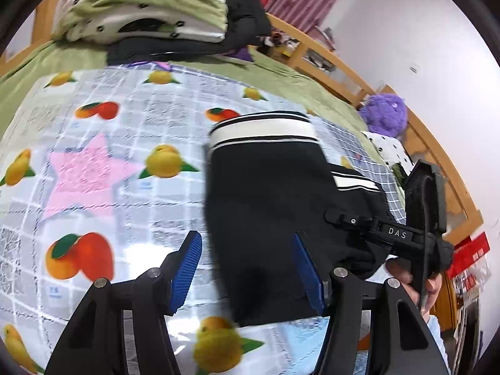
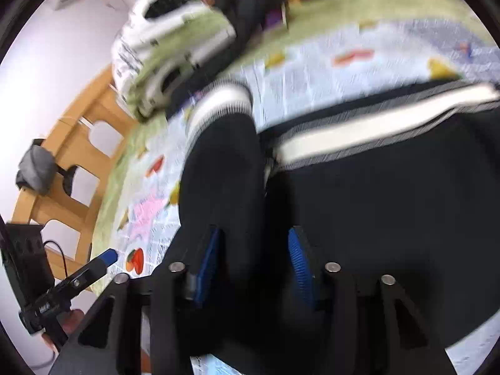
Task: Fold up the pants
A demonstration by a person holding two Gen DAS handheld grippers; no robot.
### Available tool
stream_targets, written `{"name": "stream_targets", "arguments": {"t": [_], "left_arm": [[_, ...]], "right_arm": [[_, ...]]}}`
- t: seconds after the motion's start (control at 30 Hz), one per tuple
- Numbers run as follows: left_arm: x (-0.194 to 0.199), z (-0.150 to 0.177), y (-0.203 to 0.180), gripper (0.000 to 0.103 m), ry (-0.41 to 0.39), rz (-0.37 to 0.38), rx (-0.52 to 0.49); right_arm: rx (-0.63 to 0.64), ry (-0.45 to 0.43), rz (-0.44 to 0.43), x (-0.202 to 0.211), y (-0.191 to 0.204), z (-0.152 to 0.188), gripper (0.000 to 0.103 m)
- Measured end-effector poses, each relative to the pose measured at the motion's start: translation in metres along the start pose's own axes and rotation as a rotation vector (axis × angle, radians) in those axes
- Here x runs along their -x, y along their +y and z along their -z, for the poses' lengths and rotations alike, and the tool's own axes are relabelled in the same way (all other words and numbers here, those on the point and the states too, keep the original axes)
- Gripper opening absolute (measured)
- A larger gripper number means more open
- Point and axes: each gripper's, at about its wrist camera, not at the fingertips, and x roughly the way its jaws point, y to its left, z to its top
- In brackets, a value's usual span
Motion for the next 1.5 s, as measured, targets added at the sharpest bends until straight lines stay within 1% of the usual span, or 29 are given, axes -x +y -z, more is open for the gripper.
{"name": "stream_targets", "arguments": {"t": [0.03, 0.13, 0.23, 0.3, 0.47, 0.6, 0.67, 0.7, 0.77, 0.8, 0.87, 0.9, 0.97, 1.03, 1.07, 1.1, 1.13, 1.17, 1.23, 1.27, 1.33, 1.37, 1.4, 1.43, 1.5], "left_arm": [[0.000, 0.000, 0.003, 0.058, 0.000, -0.005, 0.004], [-0.003, 0.001, 0.005, 0.058, 0.005, -0.018, -0.001], [-0.011, 0.003, -0.002, 0.058, 0.013, -0.023, -0.015], [-0.018, 0.001, -0.009, 0.058, 0.020, -0.022, -0.024], [-0.034, 0.000, -0.029, 0.058, 0.035, -0.010, -0.053], [-0.046, 0.004, -0.042, 0.058, 0.049, 0.009, -0.072], [-0.052, 0.007, -0.047, 0.058, 0.059, 0.031, -0.075], [-0.055, 0.009, -0.051, 0.058, 0.069, 0.045, -0.080], [-0.063, 0.012, -0.060, 0.058, 0.088, 0.064, -0.102], [-0.065, 0.014, -0.065, 0.058, 0.095, 0.069, -0.117], [-0.070, 0.019, -0.079, 0.058, 0.116, 0.090, -0.156], [-0.072, 0.022, -0.088, 0.058, 0.133, 0.111, -0.183], [-0.074, 0.030, -0.107, 0.058, 0.165, 0.149, -0.234], [-0.072, 0.041, -0.129, 0.058, 0.192, 0.176, -0.298], [-0.071, 0.048, -0.141, 0.062, 0.204, 0.186, -0.340], [-0.070, 0.054, -0.148, 0.068, 0.210, 0.188, -0.368], [-0.069, 0.061, -0.156, 0.070, 0.218, 0.186, -0.399], [-0.071, 0.068, -0.164, 0.071, 0.228, 0.172, -0.437], [-0.078, 0.081, -0.176, 0.071, 0.234, 0.111, -0.503], [-0.084, 0.087, -0.182, 0.071, 0.228, 0.068, -0.523], [-0.100, 0.094, -0.188, 0.071, 0.210, -0.033, -0.536], [-0.105, 0.095, -0.188, 0.071, 0.189, -0.078, -0.534], [-0.109, 0.095, -0.188, 0.071, 0.151, -0.128, -0.535], [-0.112, 0.095, -0.188, 0.071, 0.120, -0.150, -0.536], [-0.113, 0.090, -0.183, 0.071, 0.064, -0.148, -0.511]], "right_arm": [[0.034, -0.013, -0.001, 0.004, 0.006, -0.001, 0.011], [0.185, -0.113, 0.041, 0.034, 0.030, -0.003, 0.010], [0.234, -0.146, 0.062, 0.059, 0.032, -0.010, 0.009], [0.240, -0.150, 0.097, 0.073, 0.023, -0.019, 0.009], [0.238, -0.171, 0.176, 0.112, -0.017, -0.036, 0.009], [0.209, -0.226, 0.242, 0.150, -0.067, -0.040, 0.009], [0.167, -0.257, 0.278, 0.168, -0.098, -0.041, 0.009], [0.139, -0.267, 0.313, 0.175, -0.118, -0.041, 0.009], [0.098, -0.260, 0.385, 0.176, -0.149, -0.038, 0.010], [0.074, -0.238, 0.417, 0.172, -0.167, -0.036, 0.010], [0.017, -0.157, 0.445, 0.153, -0.202, -0.027, 0.010], [-0.004, -0.157, 0.434, 0.146, -0.215, -0.020, 0.012], [-0.005, -0.196, 0.416, 0.152, -0.219, -0.014, 0.016], [-0.017, -0.197, 0.419, 0.159, -0.215, -0.013, 0.018], [-0.023, -0.207, 0.418, 0.163, -0.214, -0.012, 0.018], [-0.027, -0.216, 0.411, 0.167, -0.213, -0.009, 0.020], [-0.034, -0.219, 0.411, 0.170, -0.213, -0.006, 0.020], [-0.041, -0.220, 0.411, 0.173, -0.214, -0.003, 0.023], [-0.066, -0.242, 0.401, 0.183, -0.216, 0.006, 0.029], [-0.084, -0.254, 0.391, 0.187, -0.217, 0.010, 0.033], [-0.127, -0.270, 0.355, 0.194, -0.219, 0.017, 0.035], [-0.140, -0.270, 0.344, 0.195, -0.220, 0.019, 0.035], [-0.148, -0.270, 0.340, 0.195, -0.220, 0.021, 0.036], [-0.147, -0.272, 0.343, 0.195, -0.219, 0.020, 0.036], [-0.139, -0.279, 0.357, 0.192, -0.219, 0.016, 0.041]]}}
